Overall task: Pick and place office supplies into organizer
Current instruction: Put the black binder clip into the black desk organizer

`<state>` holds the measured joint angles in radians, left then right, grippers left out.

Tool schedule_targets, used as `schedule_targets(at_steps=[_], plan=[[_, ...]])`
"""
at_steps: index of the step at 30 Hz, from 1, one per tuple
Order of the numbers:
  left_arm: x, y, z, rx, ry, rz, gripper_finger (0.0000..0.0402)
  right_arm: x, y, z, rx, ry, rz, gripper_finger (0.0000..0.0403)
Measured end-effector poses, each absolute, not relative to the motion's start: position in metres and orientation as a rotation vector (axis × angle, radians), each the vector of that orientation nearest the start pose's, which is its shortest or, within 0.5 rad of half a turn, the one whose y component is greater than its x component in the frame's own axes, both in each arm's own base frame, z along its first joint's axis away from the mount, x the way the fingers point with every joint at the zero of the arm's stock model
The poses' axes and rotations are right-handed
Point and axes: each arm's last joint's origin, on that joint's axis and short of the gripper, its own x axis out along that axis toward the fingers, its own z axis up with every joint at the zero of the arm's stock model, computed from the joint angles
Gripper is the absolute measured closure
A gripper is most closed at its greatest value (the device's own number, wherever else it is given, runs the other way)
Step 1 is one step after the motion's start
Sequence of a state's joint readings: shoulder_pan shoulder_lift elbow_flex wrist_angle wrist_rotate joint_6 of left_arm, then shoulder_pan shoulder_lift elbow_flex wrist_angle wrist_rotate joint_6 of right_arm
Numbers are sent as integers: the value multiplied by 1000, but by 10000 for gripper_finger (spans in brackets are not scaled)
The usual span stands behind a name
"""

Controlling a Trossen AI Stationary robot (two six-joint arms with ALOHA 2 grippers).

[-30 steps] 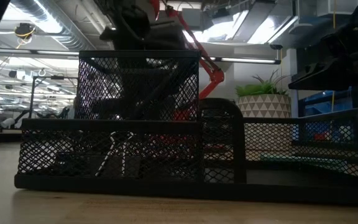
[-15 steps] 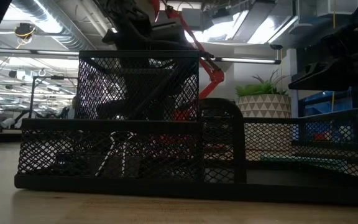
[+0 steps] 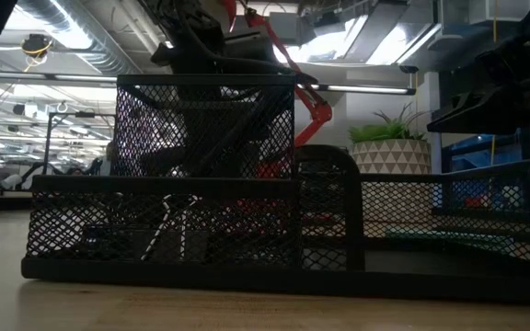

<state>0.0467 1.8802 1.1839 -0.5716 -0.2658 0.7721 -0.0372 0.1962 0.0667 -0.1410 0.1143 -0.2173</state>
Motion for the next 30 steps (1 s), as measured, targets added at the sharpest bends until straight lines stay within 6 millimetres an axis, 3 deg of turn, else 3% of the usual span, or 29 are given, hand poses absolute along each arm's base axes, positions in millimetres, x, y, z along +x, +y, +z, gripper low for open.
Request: schedule_targets(at_steps=[13, 19, 24, 30], plan=[[355, 24, 153, 740, 1302, -208, 395, 105, -7, 157, -226, 286, -120, 280], [353, 18, 159, 681, 1295, -167, 398, 105, -7, 157, -226, 286, -120, 280], [347, 10, 186, 592, 1219, -44, 398, 105, -7, 157, -226, 286, -120, 280], [333, -6, 232, 423, 1048, 57, 399, 105, -7, 157, -226, 286, -120, 280]])
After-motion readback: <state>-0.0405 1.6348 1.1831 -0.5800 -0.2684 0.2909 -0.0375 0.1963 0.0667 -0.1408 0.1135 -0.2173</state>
